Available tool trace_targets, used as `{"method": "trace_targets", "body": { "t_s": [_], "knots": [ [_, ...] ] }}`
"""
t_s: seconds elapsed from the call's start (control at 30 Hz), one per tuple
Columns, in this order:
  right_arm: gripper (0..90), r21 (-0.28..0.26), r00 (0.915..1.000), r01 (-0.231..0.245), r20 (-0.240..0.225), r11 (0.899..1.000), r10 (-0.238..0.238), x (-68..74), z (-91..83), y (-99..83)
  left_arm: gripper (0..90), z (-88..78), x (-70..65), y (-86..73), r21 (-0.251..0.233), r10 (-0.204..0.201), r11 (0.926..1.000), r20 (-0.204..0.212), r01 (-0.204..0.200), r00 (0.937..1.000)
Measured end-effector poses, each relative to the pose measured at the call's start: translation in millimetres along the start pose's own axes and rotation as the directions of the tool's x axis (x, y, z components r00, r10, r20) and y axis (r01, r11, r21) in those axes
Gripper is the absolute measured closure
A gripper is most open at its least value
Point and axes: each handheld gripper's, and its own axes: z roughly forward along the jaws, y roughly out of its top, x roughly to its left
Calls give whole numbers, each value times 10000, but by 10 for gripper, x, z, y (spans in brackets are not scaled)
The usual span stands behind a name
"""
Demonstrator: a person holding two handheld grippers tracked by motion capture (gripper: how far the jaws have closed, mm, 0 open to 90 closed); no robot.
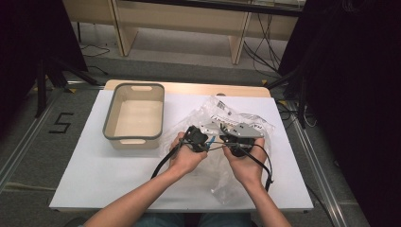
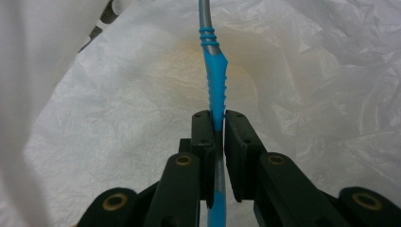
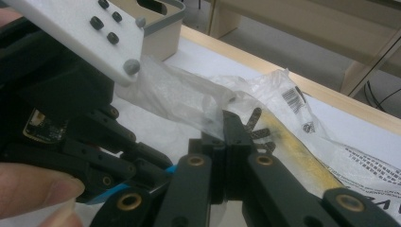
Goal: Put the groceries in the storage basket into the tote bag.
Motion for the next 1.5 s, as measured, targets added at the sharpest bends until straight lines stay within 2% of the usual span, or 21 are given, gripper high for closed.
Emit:
{"method": "trace_targets", "body": {
  "t_s": [0.17, 0.27, 0.43, 0.57, 0.7, 0.8, 0.9, 1.07, 1.17, 1.37, 1.5],
  "knots": [
    [900, 11, 10000, 3, 4, 10000, -3, -3, 0, 0, 822, 17, 1, 2, -138, -19, 9999, -70, 18, 10000],
    [900, 34, 10000, -4, 4, 10000, 4, -6, 2, -4, 807, 30, -4, -4, -342, 181, 9992, -26, -181, 9998],
    [900, 127, 10000, -50, 4, 9999, 50, -21, 11, -29, 696, -14, -51, -37, -535, 559, 9971, 196, -548, 9982],
    [900, 287, 10000, -63, -10, 9996, 63, -31, 20, -68, 629, -183, -117, -102, -838, 810, 9936, 549, -763, 9952],
    [900, 569, 9999, -24, -113, 9984, 31, -52, 9, -125, 563, -443, -118, -205, -1129, 1188, 9873, 619, -1113, 9910],
    [900, 926, 9997, 39, -260, 9957, -15, -61, 0, -204, 517, -624, -57, -306, -1535, 1059, 9836, 659, -948, 9922],
    [900, 1291, 9990, 84, -448, 9916, -26, -63, 5, -297, 480, -778, 6, -420, -1701, 970, 9818, 687, -841, 9929],
    [900, 1963, 9946, 199, -1033, 9803, 4, -31, 44, -429, 426, -959, 120, -590, -1820, 717, 9817, 833, -556, 9939],
    [900, 2373, 9894, 421, -1448, 9705, -75, -9, 82, -505, 418, -1041, 196, -655, -2031, 552, 9783, 667, -406, 9962],
    [900, 3208, 9755, 908, -2192, 9428, -194, 25, 136, -632, 421, -1087, 376, -772, -2163, -217, 9761, 67, 226, 9997],
    [894, 3717, 9661, 1139, -2577, 9213, -155, 34, 164, -720, 421, -1033, 487, -867, -1761, -515, 9833, -313, 452, 9982]
  ]
}}
